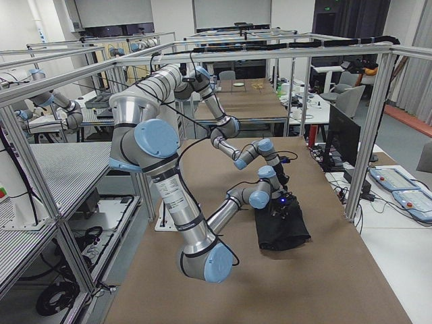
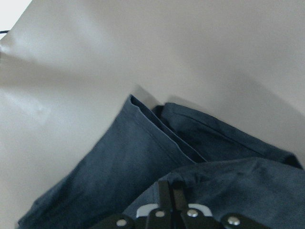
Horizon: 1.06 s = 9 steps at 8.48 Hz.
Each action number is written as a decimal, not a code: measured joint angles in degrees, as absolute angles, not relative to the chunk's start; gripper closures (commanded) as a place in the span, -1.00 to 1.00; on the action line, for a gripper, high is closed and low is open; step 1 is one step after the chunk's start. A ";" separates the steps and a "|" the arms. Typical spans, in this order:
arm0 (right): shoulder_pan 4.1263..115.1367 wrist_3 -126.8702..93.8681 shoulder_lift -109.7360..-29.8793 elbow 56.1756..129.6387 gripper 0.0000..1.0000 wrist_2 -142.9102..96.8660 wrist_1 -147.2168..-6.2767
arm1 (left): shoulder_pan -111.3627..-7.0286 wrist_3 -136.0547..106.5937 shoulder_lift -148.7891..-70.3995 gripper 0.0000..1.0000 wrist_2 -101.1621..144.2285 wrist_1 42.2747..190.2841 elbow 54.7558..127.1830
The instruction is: Fold clothes
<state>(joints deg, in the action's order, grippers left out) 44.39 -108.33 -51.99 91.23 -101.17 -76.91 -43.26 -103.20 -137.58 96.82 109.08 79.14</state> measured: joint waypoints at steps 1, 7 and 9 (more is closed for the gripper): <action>46.19 -103.90 -47.65 81.63 -0.89 -101.75 -71.81 | -44.43 -101.53 -140.19 -0.89 96.37 116.44 69.31; 50.70 -89.38 -42.07 64.09 -0.90 -101.53 -59.36 | -46.80 -95.09 -142.85 -0.89 94.54 126.31 58.99; 52.17 -81.08 -45.53 66.43 -0.90 -101.60 -59.11 | -49.98 -88.60 -139.82 -0.89 99.04 125.28 63.54</action>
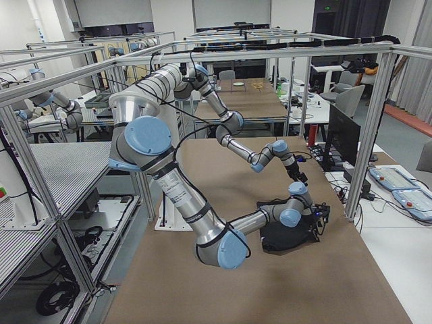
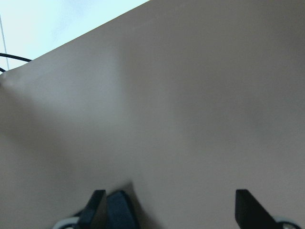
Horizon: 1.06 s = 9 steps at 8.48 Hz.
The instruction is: Fold clothes
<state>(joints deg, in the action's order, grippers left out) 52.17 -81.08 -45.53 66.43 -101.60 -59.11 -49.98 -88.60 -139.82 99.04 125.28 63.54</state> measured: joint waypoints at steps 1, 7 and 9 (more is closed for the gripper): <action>53.72 -73.84 -48.18 67.63 -0.89 -101.81 -59.09 | -52.83 -81.50 -135.83 -0.89 102.14 124.53 67.76; 76.36 -14.71 -65.71 69.31 -0.90 -107.38 -59.22 | -74.93 -30.67 -109.24 -0.89 110.19 120.51 81.73; 84.13 -1.30 -70.32 69.41 -0.90 -108.01 -58.72 | -84.19 -11.54 -101.86 -0.89 110.07 120.93 82.19</action>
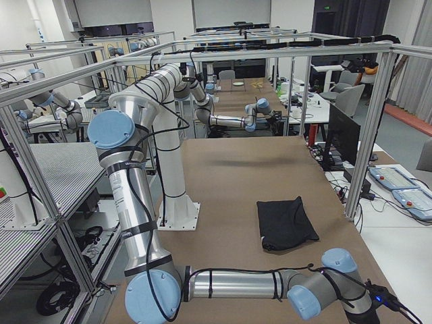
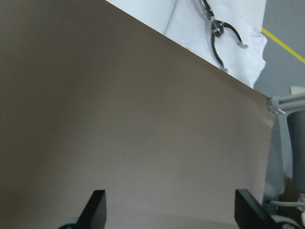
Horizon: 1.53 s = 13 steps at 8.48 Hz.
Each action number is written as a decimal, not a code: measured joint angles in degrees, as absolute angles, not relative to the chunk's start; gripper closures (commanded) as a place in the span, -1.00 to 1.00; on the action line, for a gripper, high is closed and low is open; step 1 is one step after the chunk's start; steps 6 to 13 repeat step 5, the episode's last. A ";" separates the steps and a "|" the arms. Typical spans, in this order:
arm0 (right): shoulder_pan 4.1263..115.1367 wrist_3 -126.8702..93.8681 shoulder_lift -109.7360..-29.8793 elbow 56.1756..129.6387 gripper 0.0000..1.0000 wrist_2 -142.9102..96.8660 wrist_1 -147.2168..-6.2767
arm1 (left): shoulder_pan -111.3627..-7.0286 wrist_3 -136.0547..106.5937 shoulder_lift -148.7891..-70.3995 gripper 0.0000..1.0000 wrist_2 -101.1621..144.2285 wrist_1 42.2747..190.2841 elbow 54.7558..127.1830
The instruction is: Fold clothes
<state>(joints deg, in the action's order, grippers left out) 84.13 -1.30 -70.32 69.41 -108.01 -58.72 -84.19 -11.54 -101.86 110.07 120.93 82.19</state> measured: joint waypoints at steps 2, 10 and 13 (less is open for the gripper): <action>88.97 4.53 -74.31 69.50 -0.90 -108.12 -55.38 | -90.87 0.34 -97.22 -0.89 110.00 122.54 82.07; 91.33 5.77 -79.96 71.70 -0.90 -107.93 -49.54 | -95.20 5.51 -91.65 -0.89 110.04 128.07 82.90; 91.33 5.77 -79.96 71.70 -0.90 -107.93 -49.54 | -95.20 5.51 -91.65 -0.89 110.04 128.07 82.90</action>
